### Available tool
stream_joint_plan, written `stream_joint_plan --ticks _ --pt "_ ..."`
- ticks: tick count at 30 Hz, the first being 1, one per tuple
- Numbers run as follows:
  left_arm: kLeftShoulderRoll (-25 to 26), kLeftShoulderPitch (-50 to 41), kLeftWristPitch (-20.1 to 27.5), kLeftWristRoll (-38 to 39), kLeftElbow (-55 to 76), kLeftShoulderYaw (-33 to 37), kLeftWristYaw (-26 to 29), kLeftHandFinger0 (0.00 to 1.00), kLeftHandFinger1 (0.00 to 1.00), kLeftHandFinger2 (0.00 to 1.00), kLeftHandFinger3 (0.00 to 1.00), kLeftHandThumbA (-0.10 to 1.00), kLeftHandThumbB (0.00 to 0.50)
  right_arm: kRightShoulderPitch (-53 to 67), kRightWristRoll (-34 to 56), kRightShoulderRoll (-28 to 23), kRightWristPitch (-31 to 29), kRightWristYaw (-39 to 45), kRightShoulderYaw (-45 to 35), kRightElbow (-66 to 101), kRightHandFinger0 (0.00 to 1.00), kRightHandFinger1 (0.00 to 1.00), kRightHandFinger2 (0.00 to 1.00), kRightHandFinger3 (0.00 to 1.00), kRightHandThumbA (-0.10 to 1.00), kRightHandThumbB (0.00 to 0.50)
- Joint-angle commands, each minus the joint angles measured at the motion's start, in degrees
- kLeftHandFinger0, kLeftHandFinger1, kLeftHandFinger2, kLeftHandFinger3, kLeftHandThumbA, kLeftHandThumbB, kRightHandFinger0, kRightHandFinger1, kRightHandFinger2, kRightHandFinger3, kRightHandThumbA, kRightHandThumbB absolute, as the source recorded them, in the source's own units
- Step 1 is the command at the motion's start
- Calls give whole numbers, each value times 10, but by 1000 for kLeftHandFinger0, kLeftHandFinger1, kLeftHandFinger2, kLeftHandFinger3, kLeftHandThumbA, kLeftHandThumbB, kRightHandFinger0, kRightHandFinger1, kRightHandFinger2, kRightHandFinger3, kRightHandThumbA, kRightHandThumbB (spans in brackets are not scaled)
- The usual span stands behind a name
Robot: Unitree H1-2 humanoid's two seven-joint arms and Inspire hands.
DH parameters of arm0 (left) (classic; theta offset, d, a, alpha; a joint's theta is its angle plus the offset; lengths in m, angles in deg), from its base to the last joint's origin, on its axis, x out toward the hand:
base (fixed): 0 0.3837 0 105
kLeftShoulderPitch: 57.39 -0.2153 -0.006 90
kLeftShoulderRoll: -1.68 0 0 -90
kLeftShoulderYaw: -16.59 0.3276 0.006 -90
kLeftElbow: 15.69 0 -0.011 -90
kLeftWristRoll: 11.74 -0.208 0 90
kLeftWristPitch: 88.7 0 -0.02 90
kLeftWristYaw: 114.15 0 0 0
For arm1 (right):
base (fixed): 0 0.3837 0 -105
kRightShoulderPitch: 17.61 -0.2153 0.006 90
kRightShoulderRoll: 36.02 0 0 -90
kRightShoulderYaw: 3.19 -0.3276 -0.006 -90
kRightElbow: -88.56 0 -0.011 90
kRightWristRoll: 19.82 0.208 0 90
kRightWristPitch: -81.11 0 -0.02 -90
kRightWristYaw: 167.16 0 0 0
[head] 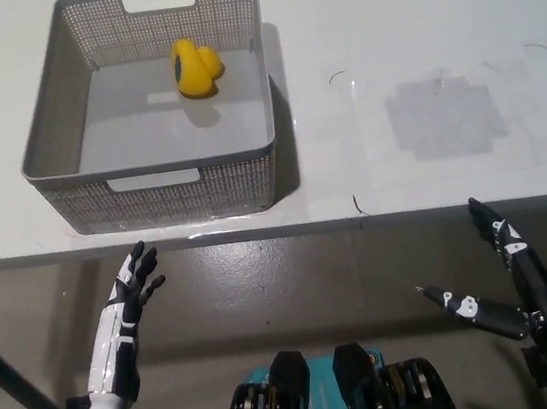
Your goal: Use the right hand to pick up a yellow duck toy and place it into a container on the left hand side
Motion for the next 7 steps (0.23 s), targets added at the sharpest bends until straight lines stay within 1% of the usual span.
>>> stream_joint_plan --ticks 1,7 --pt "6 21 -5 21 7 -7 -7 1000 1000 1000 1000 1000 500 -14 27 6 -34 9 -5 14 1000 1000 1000 1000 1000 219" --pt "6 25 -5 32 12 -13 -8 970 1000 1000 1000 1000 500 -15 29 9 -26 14 -1 24 1000 1000 1000 1000 1000 233"
